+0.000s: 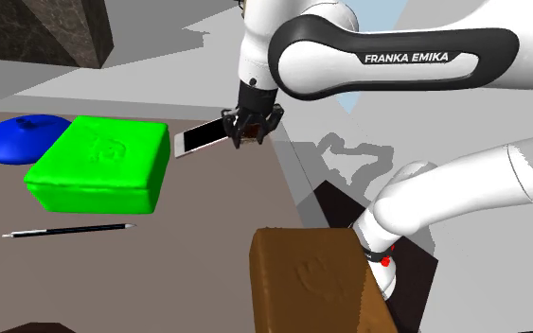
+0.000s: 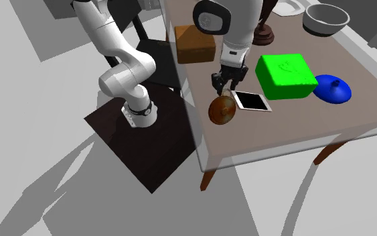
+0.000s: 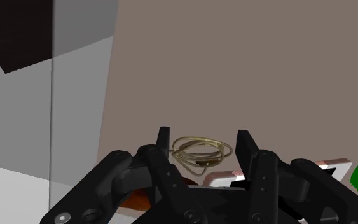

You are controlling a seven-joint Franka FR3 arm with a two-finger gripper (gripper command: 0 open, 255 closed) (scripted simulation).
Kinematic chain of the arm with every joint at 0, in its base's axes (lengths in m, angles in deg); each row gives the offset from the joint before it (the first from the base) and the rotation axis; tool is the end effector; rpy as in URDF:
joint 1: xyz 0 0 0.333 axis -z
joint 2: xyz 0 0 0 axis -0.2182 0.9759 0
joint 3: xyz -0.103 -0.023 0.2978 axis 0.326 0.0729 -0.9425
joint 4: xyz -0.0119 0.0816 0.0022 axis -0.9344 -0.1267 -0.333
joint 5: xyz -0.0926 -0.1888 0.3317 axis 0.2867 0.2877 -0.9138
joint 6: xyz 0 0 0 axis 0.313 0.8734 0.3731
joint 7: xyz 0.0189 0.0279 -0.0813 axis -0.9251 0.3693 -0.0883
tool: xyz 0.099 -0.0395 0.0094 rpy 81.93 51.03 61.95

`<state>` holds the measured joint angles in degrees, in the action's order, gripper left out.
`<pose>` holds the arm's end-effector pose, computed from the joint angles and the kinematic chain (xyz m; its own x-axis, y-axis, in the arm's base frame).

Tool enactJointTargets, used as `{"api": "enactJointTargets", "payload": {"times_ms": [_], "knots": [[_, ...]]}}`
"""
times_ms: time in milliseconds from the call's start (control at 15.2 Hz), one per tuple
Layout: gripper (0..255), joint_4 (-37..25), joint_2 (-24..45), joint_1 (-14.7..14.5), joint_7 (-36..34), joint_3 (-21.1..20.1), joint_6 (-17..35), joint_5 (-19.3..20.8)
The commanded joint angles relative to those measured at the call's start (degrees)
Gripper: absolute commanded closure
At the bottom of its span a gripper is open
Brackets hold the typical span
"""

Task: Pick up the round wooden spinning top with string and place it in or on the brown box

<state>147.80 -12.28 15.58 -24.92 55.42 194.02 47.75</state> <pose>0.3494 0.2153 0.5043 0.9280 -0.3617 0.0888 -0.3665 -0.9294 0.0441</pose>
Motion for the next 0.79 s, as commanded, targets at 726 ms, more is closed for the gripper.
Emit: {"api": "enactJointTargets", "payload": {"times_ms": [726], "knots": [[255,-9.8,-0.3,0.6,0.4,1.9,-10.1,1.2]]}}
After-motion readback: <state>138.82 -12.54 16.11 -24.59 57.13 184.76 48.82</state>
